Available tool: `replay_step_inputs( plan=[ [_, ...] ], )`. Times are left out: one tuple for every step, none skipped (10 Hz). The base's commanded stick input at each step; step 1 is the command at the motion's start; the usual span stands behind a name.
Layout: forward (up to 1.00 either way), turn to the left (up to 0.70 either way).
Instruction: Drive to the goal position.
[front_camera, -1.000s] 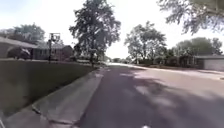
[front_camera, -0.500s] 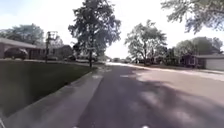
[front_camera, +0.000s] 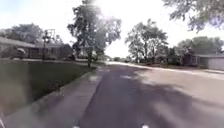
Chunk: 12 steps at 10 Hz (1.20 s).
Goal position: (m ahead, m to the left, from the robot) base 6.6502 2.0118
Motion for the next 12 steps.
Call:
replay_step_inputs(
  plan=[
    [1.0,-0.38],
    [1.0,-0.38],
    [1.0,-0.35],
    [1.0,-0.01],
    [1.0,0.0],
    [1.0,0.0],
    [1.0,0.0],
    [1.0,0.0],
    [1.0,0.0],
    [1.0,-0.25],
    [1.0,-0.14],
    [1.0,-0.03]
  ],
)
